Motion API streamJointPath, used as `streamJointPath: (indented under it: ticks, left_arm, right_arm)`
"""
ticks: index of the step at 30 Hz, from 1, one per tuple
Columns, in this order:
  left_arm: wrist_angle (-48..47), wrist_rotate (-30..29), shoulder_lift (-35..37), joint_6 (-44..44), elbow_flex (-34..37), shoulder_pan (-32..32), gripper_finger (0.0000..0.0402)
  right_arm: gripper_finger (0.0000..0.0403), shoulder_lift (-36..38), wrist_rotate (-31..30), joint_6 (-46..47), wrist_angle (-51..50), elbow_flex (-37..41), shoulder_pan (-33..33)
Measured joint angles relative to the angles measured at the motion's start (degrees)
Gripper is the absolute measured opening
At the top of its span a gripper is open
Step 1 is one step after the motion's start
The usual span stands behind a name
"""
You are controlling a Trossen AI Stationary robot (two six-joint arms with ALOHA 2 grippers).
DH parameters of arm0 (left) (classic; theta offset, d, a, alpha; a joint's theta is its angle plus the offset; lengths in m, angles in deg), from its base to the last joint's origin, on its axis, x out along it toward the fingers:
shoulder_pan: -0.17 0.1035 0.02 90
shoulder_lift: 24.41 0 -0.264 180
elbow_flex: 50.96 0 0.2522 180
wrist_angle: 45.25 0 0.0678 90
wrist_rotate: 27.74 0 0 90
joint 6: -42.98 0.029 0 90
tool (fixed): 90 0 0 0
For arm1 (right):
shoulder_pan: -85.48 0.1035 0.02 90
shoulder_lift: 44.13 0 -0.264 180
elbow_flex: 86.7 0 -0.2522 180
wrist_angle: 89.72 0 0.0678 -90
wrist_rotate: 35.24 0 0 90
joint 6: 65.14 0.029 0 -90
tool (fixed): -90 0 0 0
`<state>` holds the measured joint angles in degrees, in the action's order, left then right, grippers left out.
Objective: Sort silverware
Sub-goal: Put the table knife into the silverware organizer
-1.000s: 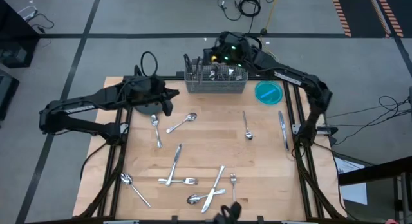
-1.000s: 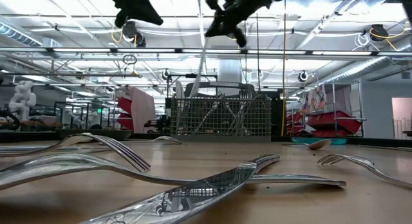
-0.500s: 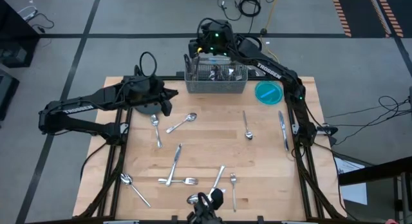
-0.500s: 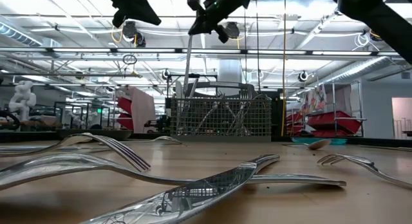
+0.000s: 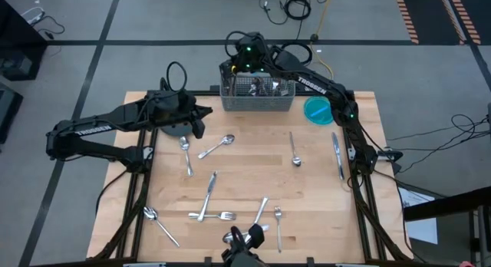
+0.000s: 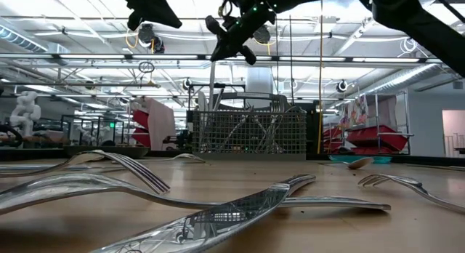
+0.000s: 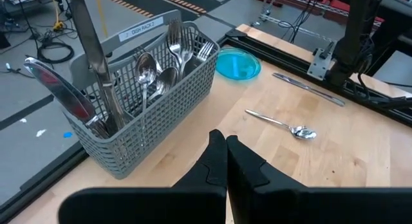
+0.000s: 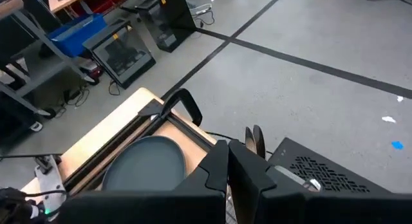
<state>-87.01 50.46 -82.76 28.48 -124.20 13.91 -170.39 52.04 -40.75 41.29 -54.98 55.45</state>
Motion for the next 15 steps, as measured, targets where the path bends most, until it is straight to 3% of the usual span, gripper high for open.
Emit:
streamJointPath:
  ticks: [15]
  left_arm:
    - [0.0, -0.1, 0.0, 0.0, 0.0, 0.0, 0.0000]
  right_arm:
    - [0.0000, -5.6, -0.2, 0.0, -3.7, -0.1, 0.3]
